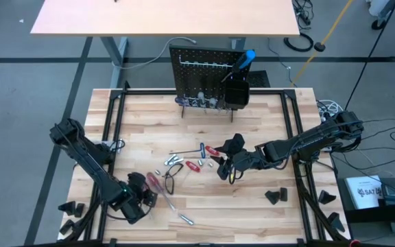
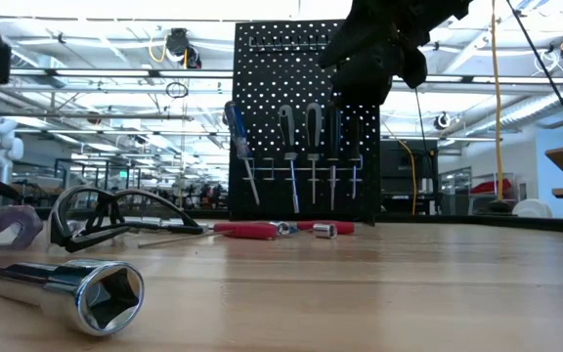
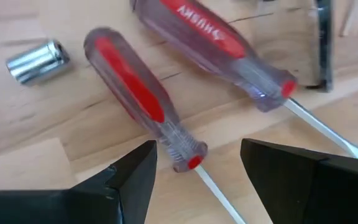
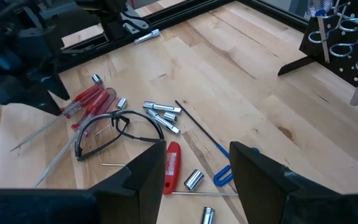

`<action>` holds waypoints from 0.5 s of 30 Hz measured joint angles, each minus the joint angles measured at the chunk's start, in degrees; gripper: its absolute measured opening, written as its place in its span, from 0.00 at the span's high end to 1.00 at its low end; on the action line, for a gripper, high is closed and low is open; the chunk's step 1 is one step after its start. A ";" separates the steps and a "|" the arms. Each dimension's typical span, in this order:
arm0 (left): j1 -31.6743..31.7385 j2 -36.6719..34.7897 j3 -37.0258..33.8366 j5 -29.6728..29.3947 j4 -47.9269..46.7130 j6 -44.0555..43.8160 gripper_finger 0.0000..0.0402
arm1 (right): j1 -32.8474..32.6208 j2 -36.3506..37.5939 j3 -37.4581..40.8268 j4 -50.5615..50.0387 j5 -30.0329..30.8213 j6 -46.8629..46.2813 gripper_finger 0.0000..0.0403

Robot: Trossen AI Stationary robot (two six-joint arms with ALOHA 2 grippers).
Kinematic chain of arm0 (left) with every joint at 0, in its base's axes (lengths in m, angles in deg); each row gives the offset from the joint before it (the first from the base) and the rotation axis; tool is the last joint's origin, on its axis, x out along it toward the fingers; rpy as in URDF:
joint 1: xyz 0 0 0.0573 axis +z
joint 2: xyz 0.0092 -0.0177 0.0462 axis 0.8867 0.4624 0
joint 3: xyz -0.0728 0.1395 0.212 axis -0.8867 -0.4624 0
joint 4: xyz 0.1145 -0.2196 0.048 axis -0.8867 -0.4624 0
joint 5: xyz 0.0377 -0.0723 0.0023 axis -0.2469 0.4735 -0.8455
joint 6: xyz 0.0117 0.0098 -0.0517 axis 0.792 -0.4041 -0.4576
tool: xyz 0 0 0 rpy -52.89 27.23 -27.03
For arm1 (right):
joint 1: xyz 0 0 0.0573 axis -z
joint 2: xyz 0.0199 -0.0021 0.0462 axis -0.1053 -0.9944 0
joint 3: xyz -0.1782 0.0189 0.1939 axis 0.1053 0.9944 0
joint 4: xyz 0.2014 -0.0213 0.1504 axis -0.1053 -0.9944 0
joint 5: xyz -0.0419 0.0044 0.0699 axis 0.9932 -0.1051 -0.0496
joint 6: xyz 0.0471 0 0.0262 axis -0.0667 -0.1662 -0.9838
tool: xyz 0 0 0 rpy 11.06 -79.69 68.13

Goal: Hang tools onto peg board
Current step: Hang the red screwdriver onto the peg board

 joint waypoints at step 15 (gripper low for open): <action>0.35 7.53 0.22 2.58 0.32 -4.49 0.40 | 0.00 0.00 0.00 0.00 0.00 0.40 0.58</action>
